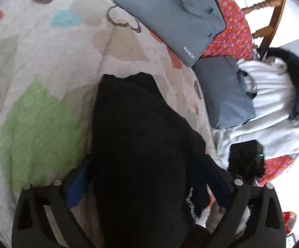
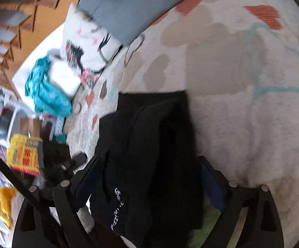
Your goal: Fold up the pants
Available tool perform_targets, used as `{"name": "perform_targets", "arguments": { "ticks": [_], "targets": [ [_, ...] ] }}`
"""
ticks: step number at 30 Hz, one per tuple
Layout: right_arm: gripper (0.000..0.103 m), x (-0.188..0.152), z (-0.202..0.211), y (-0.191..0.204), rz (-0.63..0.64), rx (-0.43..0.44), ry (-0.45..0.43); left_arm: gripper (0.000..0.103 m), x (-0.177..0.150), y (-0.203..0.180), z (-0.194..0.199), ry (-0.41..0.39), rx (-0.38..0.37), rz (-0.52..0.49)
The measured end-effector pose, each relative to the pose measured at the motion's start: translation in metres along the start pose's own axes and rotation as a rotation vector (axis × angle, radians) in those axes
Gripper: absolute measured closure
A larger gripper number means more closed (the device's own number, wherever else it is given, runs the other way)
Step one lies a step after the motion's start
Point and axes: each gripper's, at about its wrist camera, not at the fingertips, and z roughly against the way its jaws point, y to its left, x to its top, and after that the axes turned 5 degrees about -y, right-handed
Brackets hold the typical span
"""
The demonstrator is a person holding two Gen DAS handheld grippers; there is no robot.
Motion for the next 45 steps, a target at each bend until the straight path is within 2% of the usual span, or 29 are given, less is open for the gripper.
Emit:
{"name": "perform_targets", "arguments": {
  "ticks": [1, 2, 3, 4, 5, 6, 10, 14, 17, 20, 21, 23, 25, 26, 28, 29, 31, 33, 34, 36, 38, 39, 41, 43, 45],
  "targets": [
    [0.008, -0.001, -0.003, 0.004, 0.004, -0.005, 0.002, 0.010, -0.001, -0.005, -0.001, 0.006, 0.030, -0.024],
    [0.010, -0.002, -0.004, 0.007, -0.007, 0.005, 0.002, 0.019, -0.003, -0.011, 0.000, 0.002, 0.068, -0.049],
    [0.027, -0.003, -0.009, 0.007, -0.053, 0.068, 0.026, 0.048, -0.004, -0.013, 0.002, 0.004, 0.070, -0.060],
    [0.045, -0.006, -0.015, 0.005, -0.100, 0.110, 0.046, 0.056, -0.006, -0.014, 0.005, 0.014, 0.075, -0.065],
    [0.048, -0.009, -0.019, 0.005, -0.135, 0.138, 0.047, 0.062, -0.006, -0.014, 0.011, 0.004, 0.070, -0.060],
    [0.049, -0.010, -0.019, 0.007, -0.134, 0.127, 0.036, 0.066, -0.005, -0.013, 0.016, -0.001, 0.059, -0.045],
    [0.053, -0.006, -0.012, 0.031, -0.057, 0.091, 0.007, 0.066, 0.000, -0.021, 0.034, -0.036, 0.055, -0.043],
    [0.054, 0.010, -0.003, 0.067, 0.061, 0.062, -0.024, 0.066, 0.020, -0.034, 0.041, -0.080, 0.071, -0.065],
    [0.054, 0.033, -0.005, 0.079, 0.086, 0.046, -0.049, 0.066, 0.044, -0.040, 0.038, -0.105, 0.087, -0.080],
    [0.054, 0.053, -0.013, 0.075, 0.071, 0.038, -0.063, 0.066, 0.069, -0.039, 0.027, -0.118, 0.136, -0.107],
    [0.054, 0.060, -0.019, 0.071, 0.059, 0.033, -0.063, 0.062, 0.076, -0.035, 0.020, -0.114, 0.166, -0.113],
    [0.047, 0.067, -0.034, 0.059, 0.034, 0.017, -0.048, 0.058, 0.082, -0.019, 0.004, -0.099, 0.246, -0.104],
    [0.032, 0.068, -0.051, 0.039, 0.000, -0.064, -0.025, 0.052, 0.083, 0.010, -0.012, -0.058, 0.321, -0.050],
    [0.031, 0.066, -0.060, 0.023, -0.027, -0.126, -0.002, 0.043, 0.082, 0.020, -0.011, -0.051, 0.292, -0.011],
    [0.033, 0.062, -0.053, 0.008, -0.076, -0.045, -0.043, 0.043, 0.081, 0.036, 0.000, -0.054, 0.195, 0.093],
    [0.033, 0.060, -0.046, 0.002, -0.119, -0.025, -0.048, 0.043, 0.080, 0.039, 0.007, -0.049, 0.172, 0.118],
    [0.032, 0.061, -0.027, -0.007, -0.169, -0.029, -0.057, 0.043, 0.080, 0.035, 0.027, -0.062, 0.155, 0.105],
    [0.030, 0.065, -0.005, -0.005, -0.137, -0.064, -0.117, 0.044, 0.081, 0.023, 0.047, -0.104, 0.162, 0.067],
    [0.030, 0.068, 0.006, -0.002, -0.133, -0.052, -0.143, 0.044, 0.084, 0.016, 0.055, -0.126, 0.154, 0.048],
    [0.030, 0.074, 0.021, 0.005, -0.155, 0.034, -0.180, 0.044, 0.089, 0.003, 0.063, -0.157, 0.134, 0.021],
    [0.030, 0.079, 0.025, 0.016, -0.172, 0.130, -0.190, 0.044, 0.097, -0.014, 0.056, -0.162, 0.113, -0.012],
    [0.029, 0.081, 0.021, 0.023, -0.182, 0.196, -0.178, 0.043, 0.102, -0.018, 0.049, -0.156, 0.115, -0.021],
    [0.029, 0.080, 0.007, 0.033, -0.201, 0.273, -0.147, 0.043, 0.109, -0.019, 0.028, -0.133, 0.128, -0.018],
    [0.029, 0.079, -0.015, 0.037, -0.199, 0.271, -0.111, 0.043, 0.112, -0.005, 0.006, -0.103, 0.164, 0.014],
    [0.029, 0.076, -0.035, 0.029, -0.208, 0.208, -0.084, 0.043, 0.111, 0.013, -0.011, -0.083, 0.175, 0.062]
  ]
}}
